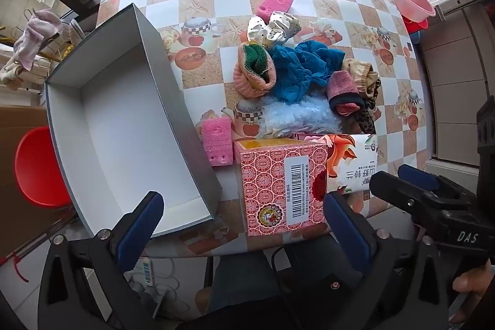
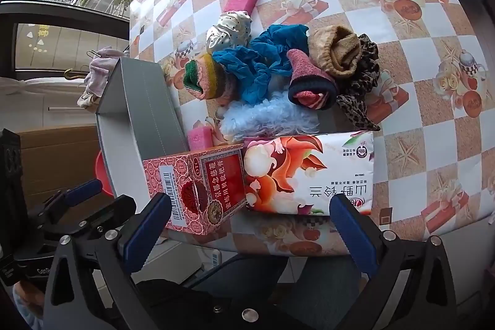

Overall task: Organize soft objects
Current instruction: 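Reach both tools toward the pile of soft items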

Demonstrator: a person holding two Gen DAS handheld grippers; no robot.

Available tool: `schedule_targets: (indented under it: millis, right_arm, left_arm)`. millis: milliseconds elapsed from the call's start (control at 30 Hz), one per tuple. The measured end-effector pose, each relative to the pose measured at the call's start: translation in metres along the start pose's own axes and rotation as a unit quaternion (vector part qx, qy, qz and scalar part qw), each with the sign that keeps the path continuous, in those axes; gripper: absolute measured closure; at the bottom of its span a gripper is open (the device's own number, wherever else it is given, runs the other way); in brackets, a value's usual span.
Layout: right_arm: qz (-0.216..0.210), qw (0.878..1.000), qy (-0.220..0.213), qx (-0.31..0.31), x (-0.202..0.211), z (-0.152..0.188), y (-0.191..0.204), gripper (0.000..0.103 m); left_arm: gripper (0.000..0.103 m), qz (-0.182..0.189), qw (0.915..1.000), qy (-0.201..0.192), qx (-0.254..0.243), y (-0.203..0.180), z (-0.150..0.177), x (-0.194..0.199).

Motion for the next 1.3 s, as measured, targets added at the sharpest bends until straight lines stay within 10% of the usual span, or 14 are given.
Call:
schedule_targets:
  millis: [1300]
  right_arm:
    - [0.02, 0.999, 0.032, -0.025, -0.011, -0.003, -0.028, 0.0]
  left_arm:
    - [0.0, 0.009, 0.999, 0.037, 0.024, 0.005, -0.01, -0.029]
Point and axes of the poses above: each gripper's, at about its wrist camera, not at the fingertips, and x roughly against the way its jaws point, y to its left, z to its underside, the point moved 5 cm from there along -x, roughly the way its jaws point, and after that the axes turned 10 degrees about x, right-handed, at the moved point
